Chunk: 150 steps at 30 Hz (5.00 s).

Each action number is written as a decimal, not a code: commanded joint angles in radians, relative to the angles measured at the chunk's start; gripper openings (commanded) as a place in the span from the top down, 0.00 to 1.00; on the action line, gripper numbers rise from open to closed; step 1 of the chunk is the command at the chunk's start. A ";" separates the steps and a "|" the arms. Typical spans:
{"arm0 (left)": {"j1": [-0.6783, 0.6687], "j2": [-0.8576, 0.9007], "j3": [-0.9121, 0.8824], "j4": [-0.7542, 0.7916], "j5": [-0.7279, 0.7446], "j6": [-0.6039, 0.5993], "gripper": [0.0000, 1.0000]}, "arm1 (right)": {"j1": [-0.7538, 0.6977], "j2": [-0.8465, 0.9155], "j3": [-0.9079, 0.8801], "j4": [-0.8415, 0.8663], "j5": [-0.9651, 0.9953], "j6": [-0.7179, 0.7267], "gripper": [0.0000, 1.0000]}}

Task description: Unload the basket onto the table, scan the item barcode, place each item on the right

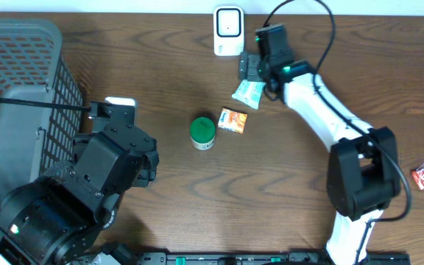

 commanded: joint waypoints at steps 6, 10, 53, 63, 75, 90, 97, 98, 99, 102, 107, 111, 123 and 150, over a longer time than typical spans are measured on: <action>0.003 -0.001 0.010 -0.004 -0.013 -0.012 0.25 | 0.140 0.112 0.017 0.002 0.330 0.162 0.06; 0.003 -0.001 0.010 -0.004 -0.013 -0.012 0.25 | 0.156 0.140 0.018 0.025 0.374 0.173 0.08; 0.003 -0.001 0.010 -0.004 -0.013 -0.012 0.25 | 0.045 0.262 0.396 -0.555 -0.524 0.033 0.99; 0.003 -0.001 0.010 -0.004 -0.013 -0.012 0.25 | -0.029 0.262 0.383 -0.644 -0.560 -0.071 0.82; 0.003 -0.001 0.010 -0.004 -0.013 -0.013 0.25 | 0.016 0.262 0.383 -0.642 -0.471 -0.109 0.13; 0.003 -0.001 0.010 -0.004 -0.013 -0.013 0.25 | 0.251 0.310 0.383 -0.473 0.179 -0.093 0.26; 0.003 -0.001 0.010 -0.004 -0.013 -0.013 0.25 | 0.268 0.340 0.383 -0.501 0.332 -0.064 0.35; 0.003 -0.001 0.010 -0.004 -0.013 -0.012 0.25 | 0.268 0.340 0.383 -0.500 0.341 -0.064 0.35; 0.003 -0.001 0.010 -0.004 -0.013 -0.013 0.25 | 0.268 0.340 0.383 -0.500 0.351 -0.064 0.35; 0.003 -0.001 0.010 -0.004 -0.013 -0.013 0.25 | 0.268 0.340 0.382 -0.502 0.349 -0.063 0.40; 0.003 -0.001 0.010 -0.004 -0.013 -0.013 0.25 | 0.259 0.352 0.381 -0.515 0.337 -0.037 0.77; 0.003 -0.001 0.010 -0.004 -0.013 -0.012 0.25 | 0.256 0.396 0.377 -0.528 0.338 -0.029 0.83; 0.003 -0.001 0.010 -0.004 -0.013 -0.012 0.25 | 0.252 0.421 0.360 -0.554 0.307 -0.017 0.83; 0.003 -0.001 0.010 -0.004 -0.013 -0.012 0.25 | -0.077 0.237 0.425 -0.772 -1.136 -0.397 0.99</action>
